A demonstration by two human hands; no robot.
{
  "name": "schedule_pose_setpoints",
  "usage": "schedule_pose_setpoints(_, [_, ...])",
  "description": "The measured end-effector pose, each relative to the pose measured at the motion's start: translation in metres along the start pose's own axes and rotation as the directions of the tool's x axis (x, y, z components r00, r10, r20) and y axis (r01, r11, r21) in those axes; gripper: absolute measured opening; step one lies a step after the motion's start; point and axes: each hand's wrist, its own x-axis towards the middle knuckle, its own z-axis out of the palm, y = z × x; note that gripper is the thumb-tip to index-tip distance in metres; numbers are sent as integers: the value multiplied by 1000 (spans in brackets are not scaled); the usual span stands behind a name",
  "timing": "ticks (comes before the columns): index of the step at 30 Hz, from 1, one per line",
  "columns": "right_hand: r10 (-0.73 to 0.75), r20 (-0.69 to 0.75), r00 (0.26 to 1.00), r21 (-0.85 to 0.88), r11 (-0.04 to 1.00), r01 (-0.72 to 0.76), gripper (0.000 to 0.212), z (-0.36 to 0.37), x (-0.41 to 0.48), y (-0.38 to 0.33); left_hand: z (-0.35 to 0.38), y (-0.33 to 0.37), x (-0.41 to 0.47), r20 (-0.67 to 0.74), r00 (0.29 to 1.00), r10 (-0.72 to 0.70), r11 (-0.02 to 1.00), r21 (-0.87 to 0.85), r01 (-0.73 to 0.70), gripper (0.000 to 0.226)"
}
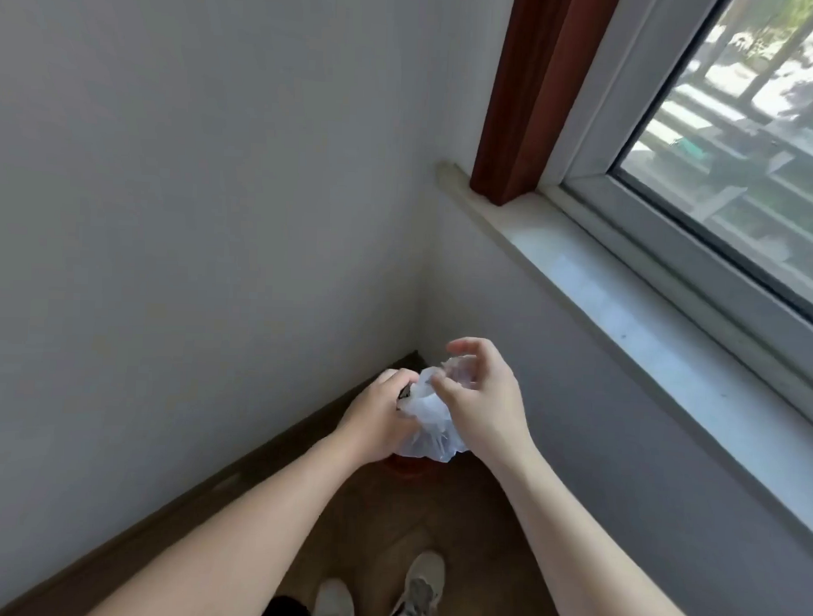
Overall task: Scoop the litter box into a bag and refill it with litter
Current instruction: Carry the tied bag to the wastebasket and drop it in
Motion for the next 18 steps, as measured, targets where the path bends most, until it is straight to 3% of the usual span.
schedule_pose_setpoints(5, [93, 4, 996, -6, 996, -93, 31, 36, 52, 78, 52, -71, 65, 77, 996, -51, 997, 63, 46, 56])
schedule_pose_setpoints(10, [245, 39, 969, 80, 966, -247, 36, 93, 108, 191, 112, -159, 129, 108, 993, -56, 993, 108, 45, 49])
schedule_pose_setpoints(18, [312, 74, 947, -44, 950, -309, 37, 180, 174, 338, 195, -300, 211, 222, 975, -30, 990, 140, -1, 51])
